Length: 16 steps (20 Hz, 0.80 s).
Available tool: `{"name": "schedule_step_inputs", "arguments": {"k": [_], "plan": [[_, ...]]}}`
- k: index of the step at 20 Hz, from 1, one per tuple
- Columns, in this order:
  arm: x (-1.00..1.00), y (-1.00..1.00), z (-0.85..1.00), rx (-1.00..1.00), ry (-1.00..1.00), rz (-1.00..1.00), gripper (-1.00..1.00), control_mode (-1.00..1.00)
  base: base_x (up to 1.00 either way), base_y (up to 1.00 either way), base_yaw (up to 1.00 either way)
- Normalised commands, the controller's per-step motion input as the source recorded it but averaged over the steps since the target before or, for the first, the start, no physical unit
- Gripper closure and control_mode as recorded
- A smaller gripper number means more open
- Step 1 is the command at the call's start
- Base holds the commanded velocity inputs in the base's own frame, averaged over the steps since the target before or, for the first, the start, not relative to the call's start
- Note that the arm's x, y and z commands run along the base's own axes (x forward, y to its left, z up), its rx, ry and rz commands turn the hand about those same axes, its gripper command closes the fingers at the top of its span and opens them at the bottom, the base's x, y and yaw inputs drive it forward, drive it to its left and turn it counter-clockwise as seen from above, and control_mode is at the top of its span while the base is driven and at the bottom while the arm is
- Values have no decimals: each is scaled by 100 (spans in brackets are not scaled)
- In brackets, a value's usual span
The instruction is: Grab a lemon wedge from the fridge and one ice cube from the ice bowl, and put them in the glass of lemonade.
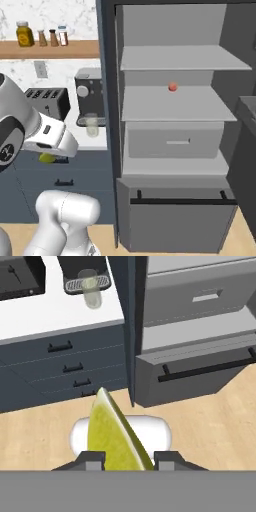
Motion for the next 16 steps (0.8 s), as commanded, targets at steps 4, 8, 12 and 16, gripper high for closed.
{"name": "schedule_step_inputs", "arguments": {"k": [4,8,12,16], "plan": [[0,0,0,0,0,0,100,100,41,90,-27],[0,0,0,0,0,0,100,100,28,72,-34],[0,0,0,0,0,0,100,100,37,60,-31],[0,0,0,0,0,0,100,100,49,50,-26]]}}
